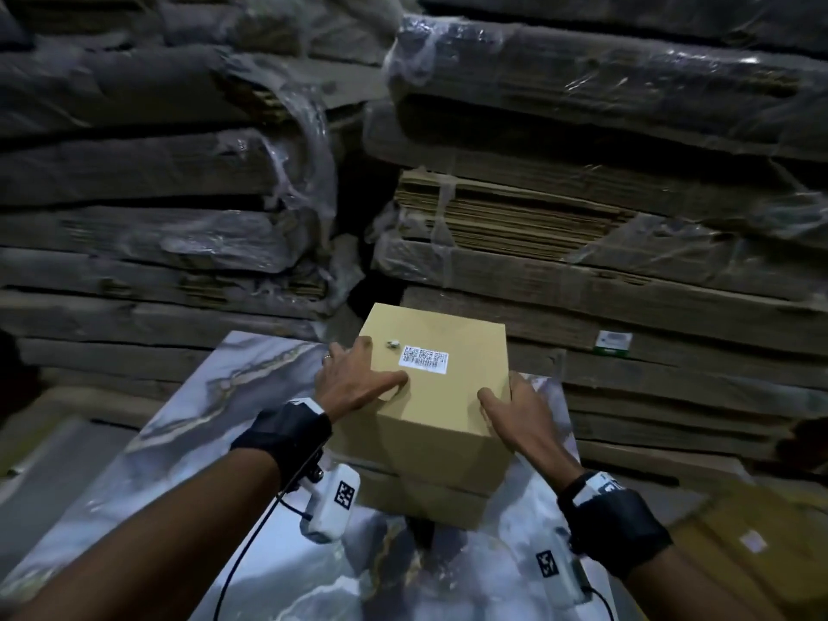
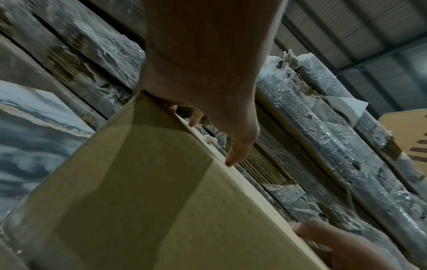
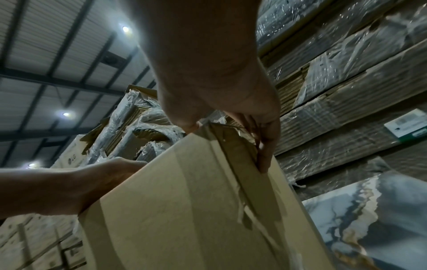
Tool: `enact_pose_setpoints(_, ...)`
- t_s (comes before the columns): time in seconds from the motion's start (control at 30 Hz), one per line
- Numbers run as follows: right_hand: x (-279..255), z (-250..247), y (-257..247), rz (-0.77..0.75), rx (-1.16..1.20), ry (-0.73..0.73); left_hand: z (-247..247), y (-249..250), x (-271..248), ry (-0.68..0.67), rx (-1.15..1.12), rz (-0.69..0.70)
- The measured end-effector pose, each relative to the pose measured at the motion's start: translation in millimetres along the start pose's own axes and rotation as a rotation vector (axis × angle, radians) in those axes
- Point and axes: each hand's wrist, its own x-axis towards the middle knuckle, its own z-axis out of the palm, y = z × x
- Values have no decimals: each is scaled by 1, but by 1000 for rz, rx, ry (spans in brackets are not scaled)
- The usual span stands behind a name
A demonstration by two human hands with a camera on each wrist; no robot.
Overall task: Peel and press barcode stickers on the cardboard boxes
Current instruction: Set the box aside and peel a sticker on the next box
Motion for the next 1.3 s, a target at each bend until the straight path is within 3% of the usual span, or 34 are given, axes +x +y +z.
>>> enact_pose_setpoints(0.2,7,18,4,-62,-16,-58,0,-22,1,34,-45,-27)
enact_pose_setpoints(0.47,17,15,7,-11,-149,-76,-5,-31,21,-66,-52,32)
enact_pose_setpoints(0.6,23,15,-11,-87,-264,-32,-11,-34,39,-124,-41,122)
enact_pose_setpoints(0.73,33,31,-42,-206,-281,-118,-15,-43,55,-108,-43,229)
enact_pose_setpoints(0.87,42,56,-70,-217,-322,-167,-16,-53,72,-93,-73,357)
enact_pose_setpoints(1.03,49,69,-76,-170,-350,-113,-12,-55,85,-54,-94,481)
enact_pose_setpoints(1.13,47,68,-65,-193,-275,-87,-12,-51,90,3,-67,505)
enact_pose_setpoints(1.3,43,72,-55,-227,-160,19,-7,-48,113,33,-208,519)
